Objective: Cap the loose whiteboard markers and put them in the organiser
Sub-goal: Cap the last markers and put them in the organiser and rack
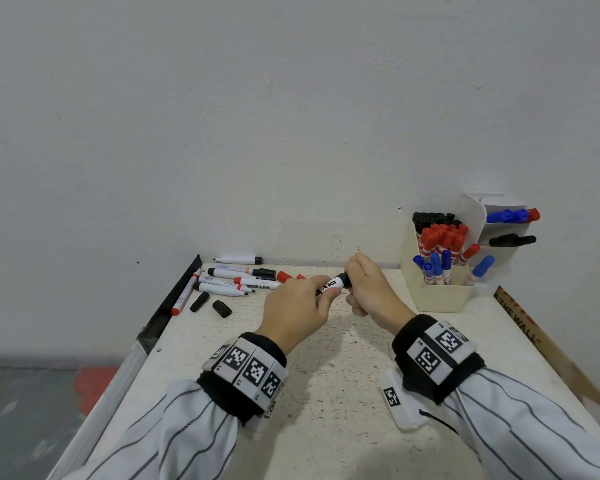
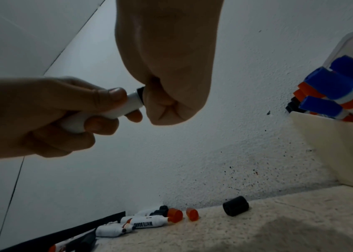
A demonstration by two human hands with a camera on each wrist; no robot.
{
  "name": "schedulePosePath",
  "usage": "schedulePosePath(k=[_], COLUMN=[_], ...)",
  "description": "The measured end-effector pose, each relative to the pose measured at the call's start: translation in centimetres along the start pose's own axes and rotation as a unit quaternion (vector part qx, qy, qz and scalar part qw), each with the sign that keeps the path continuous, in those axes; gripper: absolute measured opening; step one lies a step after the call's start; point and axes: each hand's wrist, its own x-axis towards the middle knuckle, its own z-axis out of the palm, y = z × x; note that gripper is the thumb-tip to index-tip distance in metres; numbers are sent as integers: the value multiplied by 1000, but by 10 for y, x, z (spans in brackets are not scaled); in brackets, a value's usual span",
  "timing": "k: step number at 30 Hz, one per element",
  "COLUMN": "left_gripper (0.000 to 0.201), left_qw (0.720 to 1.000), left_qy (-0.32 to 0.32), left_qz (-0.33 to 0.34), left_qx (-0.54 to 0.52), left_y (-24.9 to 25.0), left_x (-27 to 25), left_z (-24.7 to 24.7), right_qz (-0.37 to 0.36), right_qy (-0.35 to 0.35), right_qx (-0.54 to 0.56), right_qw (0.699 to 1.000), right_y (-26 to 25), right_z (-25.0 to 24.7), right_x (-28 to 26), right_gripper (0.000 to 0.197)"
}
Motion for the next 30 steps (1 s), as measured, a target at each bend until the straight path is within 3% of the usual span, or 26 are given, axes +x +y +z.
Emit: schedulePosePath(k=[4,7,12,21,26,30], left_gripper=[31,28,34,36,21,45], left_qw=[1000,994,961,962,939,930], left_qy=[16,-19,-73,-58,-63,-111], left_qz=[10,-6,-50,-41,-36,-90], left_qx=[-13,-111,-264,-264,-337,-338], left_y=[1,1,2,-4,-6,-14], left_x=[-2,1,2,6,13,28], left_z=[0,1,-1,9,8,3], right_qz=[-12,-34,-77,-66,-113,-156], right_qy=[3,2,-11,-22,-30,-18], right_qx=[-12,-22,-32,-76,-180,-234], right_qw=[1000,999,996,995,977,959], right_y=[-2,-3,-2,-2,-20,-32], right_z=[-1,-2,-4,-6,-15,-34], right_x=[0,-1,-6,3,6,8], right_gripper=[23,24,26,23,18,11])
